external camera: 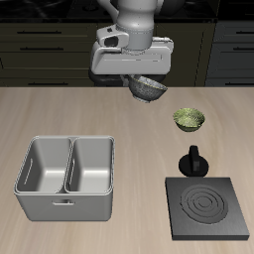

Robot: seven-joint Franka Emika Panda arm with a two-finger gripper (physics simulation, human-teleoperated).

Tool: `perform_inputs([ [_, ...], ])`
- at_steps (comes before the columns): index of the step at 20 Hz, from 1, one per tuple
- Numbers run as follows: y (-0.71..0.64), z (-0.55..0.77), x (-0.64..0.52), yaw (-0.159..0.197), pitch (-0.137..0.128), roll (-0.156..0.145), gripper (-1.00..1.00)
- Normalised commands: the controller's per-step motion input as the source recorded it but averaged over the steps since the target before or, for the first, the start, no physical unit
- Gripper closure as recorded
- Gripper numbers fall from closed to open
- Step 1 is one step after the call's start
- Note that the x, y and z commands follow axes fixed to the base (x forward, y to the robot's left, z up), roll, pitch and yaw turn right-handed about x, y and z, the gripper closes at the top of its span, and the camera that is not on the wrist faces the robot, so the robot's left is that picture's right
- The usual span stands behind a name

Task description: Place the black bowl on the flat stove

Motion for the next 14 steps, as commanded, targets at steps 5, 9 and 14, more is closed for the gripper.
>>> perform_inputs([
  [5, 0.24, 0.12, 0.30, -0.002, -0.008, 0.037, 1.00],
  [9, 0.10, 0.02, 0.22, -0.005, 0.008, 0.018, 1.00],
  [14, 0.18, 0.02, 0.30, -0.031, 0.021, 0.039, 1.00],
])
